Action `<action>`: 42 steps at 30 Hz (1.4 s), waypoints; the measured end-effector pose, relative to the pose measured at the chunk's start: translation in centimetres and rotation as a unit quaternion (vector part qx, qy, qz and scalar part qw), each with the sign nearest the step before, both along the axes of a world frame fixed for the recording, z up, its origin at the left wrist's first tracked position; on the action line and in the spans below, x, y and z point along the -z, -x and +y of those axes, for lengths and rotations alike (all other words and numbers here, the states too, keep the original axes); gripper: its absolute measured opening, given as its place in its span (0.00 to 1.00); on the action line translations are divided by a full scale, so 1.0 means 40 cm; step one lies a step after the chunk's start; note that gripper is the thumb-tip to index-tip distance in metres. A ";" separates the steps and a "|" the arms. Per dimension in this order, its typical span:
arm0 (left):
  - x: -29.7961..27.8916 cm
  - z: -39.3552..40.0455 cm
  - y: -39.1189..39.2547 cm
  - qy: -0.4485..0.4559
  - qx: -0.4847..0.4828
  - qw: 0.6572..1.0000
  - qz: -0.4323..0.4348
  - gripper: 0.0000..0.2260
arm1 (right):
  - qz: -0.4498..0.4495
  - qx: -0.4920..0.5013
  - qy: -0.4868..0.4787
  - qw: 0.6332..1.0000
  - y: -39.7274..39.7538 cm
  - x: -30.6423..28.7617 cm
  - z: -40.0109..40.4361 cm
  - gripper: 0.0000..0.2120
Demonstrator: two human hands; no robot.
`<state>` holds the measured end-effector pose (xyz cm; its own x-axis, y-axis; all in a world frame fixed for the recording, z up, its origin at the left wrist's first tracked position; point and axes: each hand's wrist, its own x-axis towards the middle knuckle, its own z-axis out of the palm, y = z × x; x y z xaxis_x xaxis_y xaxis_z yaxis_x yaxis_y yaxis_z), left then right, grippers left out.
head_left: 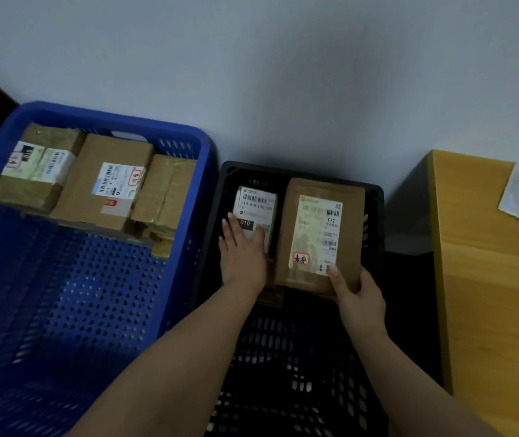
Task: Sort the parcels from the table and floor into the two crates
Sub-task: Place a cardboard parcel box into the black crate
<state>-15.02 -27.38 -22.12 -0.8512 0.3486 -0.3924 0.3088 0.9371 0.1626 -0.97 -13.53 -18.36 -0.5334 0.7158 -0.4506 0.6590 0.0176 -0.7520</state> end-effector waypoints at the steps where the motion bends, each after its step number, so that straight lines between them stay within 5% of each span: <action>1: 0.008 0.004 -0.004 -0.017 -0.009 1.000 0.000 0.30 | 0.001 0.003 0.002 1.000 -0.004 0.001 0.003 0.29; 6: 0.008 0.017 0.011 -0.074 -0.071 0.995 -0.013 0.28 | 0.011 0.042 0.022 0.999 -0.017 0.013 0.011 0.28; 13: -0.154 -0.054 0.064 -0.154 0.015 0.982 0.109 0.29 | 0.030 0.053 0.025 0.998 0.012 -0.036 -0.021 0.27; 23: -0.292 -0.235 0.139 -0.346 -0.059 0.927 0.130 0.27 | 0.003 -0.031 0.073 0.997 0.188 0.002 -0.157 0.29; 26: -0.283 -0.239 0.129 -0.356 -0.048 0.925 0.127 0.27 | -0.021 -0.016 0.129 0.991 0.227 0.040 -0.182 0.34; 30: -0.284 -0.233 0.121 -0.357 -0.032 0.926 0.122 0.27 | -0.063 -0.057 0.141 0.986 0.243 0.071 -0.194 0.27; 35: -0.295 -0.213 0.102 -0.357 -0.032 0.929 0.096 0.27 | -0.096 -0.103 0.140 0.980 0.213 0.058 -0.168 0.36; 42: -0.280 -0.128 0.029 -0.319 0.036 0.944 0.081 0.29 | -0.144 -0.087 0.168 0.971 0.136 0.032 -0.090 0.32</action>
